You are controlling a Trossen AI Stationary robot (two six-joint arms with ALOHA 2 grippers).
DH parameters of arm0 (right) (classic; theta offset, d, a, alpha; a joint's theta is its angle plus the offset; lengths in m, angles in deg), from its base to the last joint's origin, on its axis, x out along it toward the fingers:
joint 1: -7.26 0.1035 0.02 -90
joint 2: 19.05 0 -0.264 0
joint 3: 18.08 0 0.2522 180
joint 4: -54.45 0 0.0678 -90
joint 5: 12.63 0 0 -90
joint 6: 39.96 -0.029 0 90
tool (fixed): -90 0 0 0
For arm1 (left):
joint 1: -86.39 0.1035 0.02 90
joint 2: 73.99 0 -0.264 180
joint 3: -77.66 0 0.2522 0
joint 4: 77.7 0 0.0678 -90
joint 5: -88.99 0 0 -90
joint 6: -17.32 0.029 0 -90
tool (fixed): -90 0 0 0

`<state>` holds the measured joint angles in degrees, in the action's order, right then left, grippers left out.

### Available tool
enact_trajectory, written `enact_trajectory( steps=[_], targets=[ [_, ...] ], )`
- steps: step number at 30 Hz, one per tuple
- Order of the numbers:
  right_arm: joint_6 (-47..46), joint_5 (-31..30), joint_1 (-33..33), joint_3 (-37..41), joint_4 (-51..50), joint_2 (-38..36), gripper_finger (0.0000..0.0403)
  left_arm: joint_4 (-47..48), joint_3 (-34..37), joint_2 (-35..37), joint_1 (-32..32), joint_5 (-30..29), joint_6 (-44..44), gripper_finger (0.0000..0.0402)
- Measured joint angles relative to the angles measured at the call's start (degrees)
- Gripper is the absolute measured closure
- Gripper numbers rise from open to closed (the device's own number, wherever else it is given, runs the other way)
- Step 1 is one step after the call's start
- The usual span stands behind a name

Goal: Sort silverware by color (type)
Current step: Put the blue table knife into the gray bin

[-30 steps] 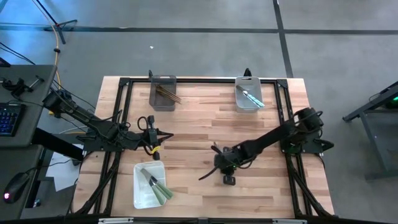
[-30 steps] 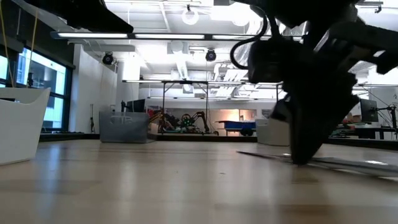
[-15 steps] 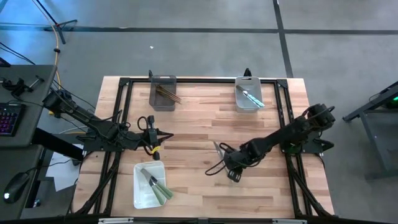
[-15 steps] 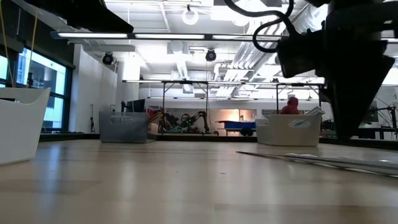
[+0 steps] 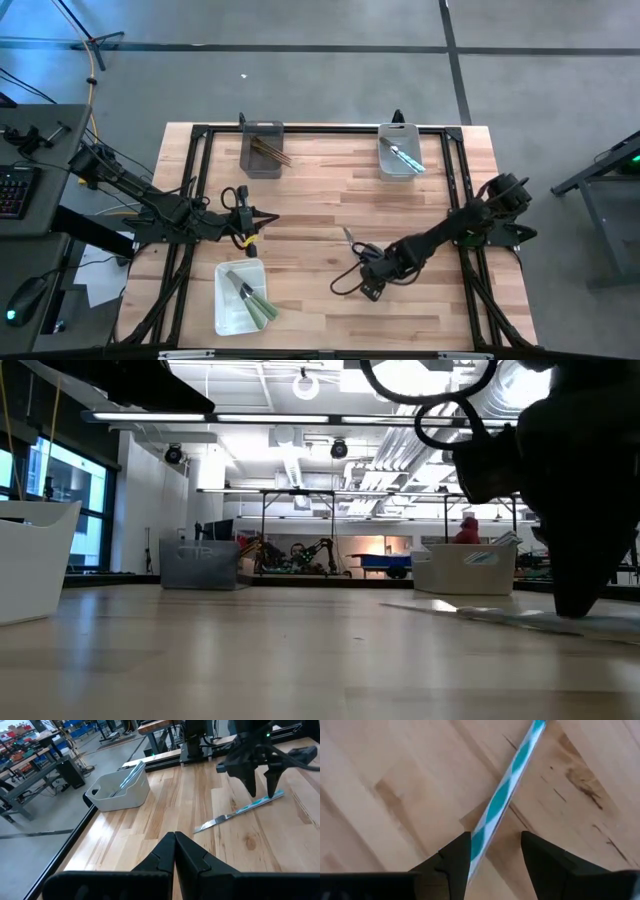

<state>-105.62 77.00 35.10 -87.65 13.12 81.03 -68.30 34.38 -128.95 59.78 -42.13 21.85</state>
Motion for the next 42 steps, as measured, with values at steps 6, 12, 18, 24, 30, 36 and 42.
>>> enact_trajectory(
  steps=[6, 12, 18, 24, 30, 36, 42],
  targets=[
    [-0.1, -1.5, 0.1, -0.4, 0.0, 2.0, 0.0234, 0.0, 0.0, 0.0, 0.0, 0.0, 0.0, 0.0401],
    [0.0, -2.3, -0.3, -0.3, -2.3, 1.9, 0.0234, 0.0, 0.0, 0.0, 0.0, 0.0, 0.1, 0.0401],
    [5.1, -2.9, -0.4, -0.3, -3.4, 1.9, 0.0235, 0.0, 0.0, 0.0, 0.0, 0.0, 0.0, 0.0401],
    [9.8, -4.1, -0.5, -0.2, -4.4, 2.0, 0.0270, 0.0, 0.0, 0.0, 0.0, 0.0, -0.4, 0.0401],
    [12.4, -4.1, -1.1, -0.1, -4.8, 2.0, 0.0329, 0.2, 0.0, 0.0, 0.0, 0.0, -0.4, 0.0401],
    [16.6, -2.7, -2.3, -0.1, -4.6, 2.0, 0.0370, 0.2, 0.0, 0.0, 0.0, 0.0, -0.4, 0.0401],
    [19.7, -3.5, -3.9, -0.7, -5.7, 0.9, 0.0383, 0.2, 0.0, 0.0, 0.0, 0.0, -0.4, 0.0401]
  ],
)
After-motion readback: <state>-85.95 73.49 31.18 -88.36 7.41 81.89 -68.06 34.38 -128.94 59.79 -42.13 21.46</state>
